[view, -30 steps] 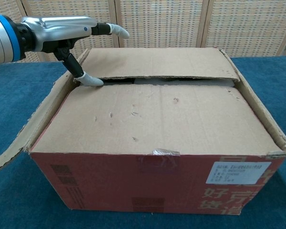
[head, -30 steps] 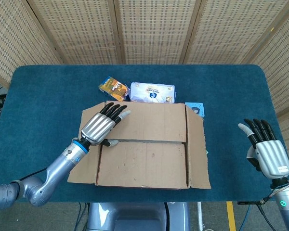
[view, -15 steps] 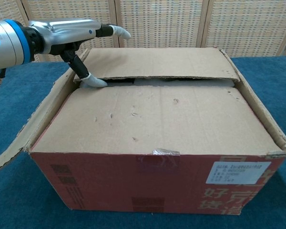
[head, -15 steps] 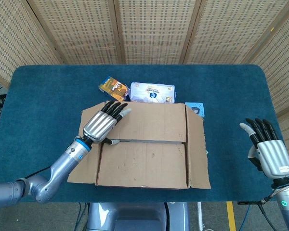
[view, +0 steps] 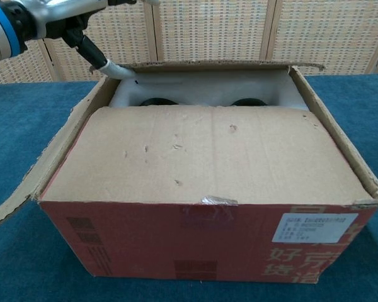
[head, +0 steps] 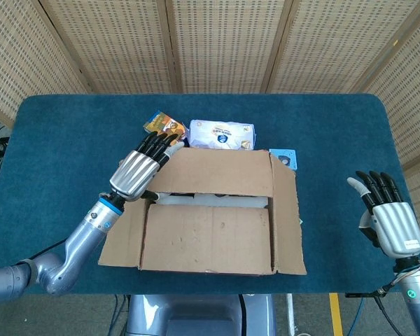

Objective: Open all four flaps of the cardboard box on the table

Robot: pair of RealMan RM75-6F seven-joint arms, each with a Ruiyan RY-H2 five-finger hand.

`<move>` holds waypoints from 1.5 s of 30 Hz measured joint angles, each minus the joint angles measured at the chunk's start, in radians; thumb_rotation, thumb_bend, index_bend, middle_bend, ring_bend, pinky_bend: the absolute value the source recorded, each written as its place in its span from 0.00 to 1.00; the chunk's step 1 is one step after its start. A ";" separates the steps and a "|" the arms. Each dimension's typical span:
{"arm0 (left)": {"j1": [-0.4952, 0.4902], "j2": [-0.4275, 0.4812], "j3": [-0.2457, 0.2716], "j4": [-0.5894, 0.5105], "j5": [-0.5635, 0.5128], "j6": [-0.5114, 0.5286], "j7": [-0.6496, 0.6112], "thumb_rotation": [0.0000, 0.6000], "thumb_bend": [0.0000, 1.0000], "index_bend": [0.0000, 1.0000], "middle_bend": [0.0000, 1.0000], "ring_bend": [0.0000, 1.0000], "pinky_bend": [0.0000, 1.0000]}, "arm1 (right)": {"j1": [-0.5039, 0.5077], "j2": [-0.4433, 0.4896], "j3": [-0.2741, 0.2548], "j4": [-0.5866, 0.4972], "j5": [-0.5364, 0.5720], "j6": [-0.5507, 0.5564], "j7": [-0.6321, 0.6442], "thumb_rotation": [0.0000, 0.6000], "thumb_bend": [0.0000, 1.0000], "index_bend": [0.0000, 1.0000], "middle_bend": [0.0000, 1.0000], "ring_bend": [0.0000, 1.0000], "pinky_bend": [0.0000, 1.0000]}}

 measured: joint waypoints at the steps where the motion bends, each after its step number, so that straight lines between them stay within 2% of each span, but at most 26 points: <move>1: 0.002 0.006 -0.007 0.002 0.007 0.008 -0.009 0.85 0.21 0.02 0.00 0.00 0.00 | 0.001 -0.001 0.000 0.000 0.000 -0.001 0.000 1.00 1.00 0.13 0.09 0.00 0.02; 9: -0.014 0.029 -0.072 0.053 0.001 0.016 -0.026 0.85 0.21 0.02 0.00 0.00 0.00 | -0.001 0.000 -0.001 0.000 -0.003 0.001 0.000 1.00 1.00 0.13 0.09 0.00 0.02; 17: -0.076 0.006 -0.121 0.151 -0.015 -0.002 0.012 0.86 0.21 0.01 0.00 0.00 0.00 | -0.004 0.006 0.000 -0.003 0.002 0.002 -0.001 1.00 1.00 0.13 0.09 0.00 0.02; 33: -0.231 -0.134 -0.165 0.408 -0.122 -0.068 0.209 0.85 0.21 0.00 0.00 0.00 0.00 | -0.011 0.017 0.002 -0.006 0.012 0.006 -0.005 1.00 1.00 0.13 0.09 0.00 0.02; 38: -0.243 -0.149 -0.176 0.409 -0.170 -0.079 0.213 0.86 0.23 0.00 0.00 0.00 0.00 | -0.014 0.018 0.003 -0.007 0.017 0.009 -0.005 1.00 1.00 0.13 0.09 0.00 0.02; 45: -0.230 -0.096 -0.181 0.343 -0.193 -0.075 0.214 0.86 0.25 0.00 0.00 0.00 0.00 | -0.011 0.014 0.003 -0.013 0.008 0.007 -0.010 1.00 1.00 0.13 0.09 0.00 0.02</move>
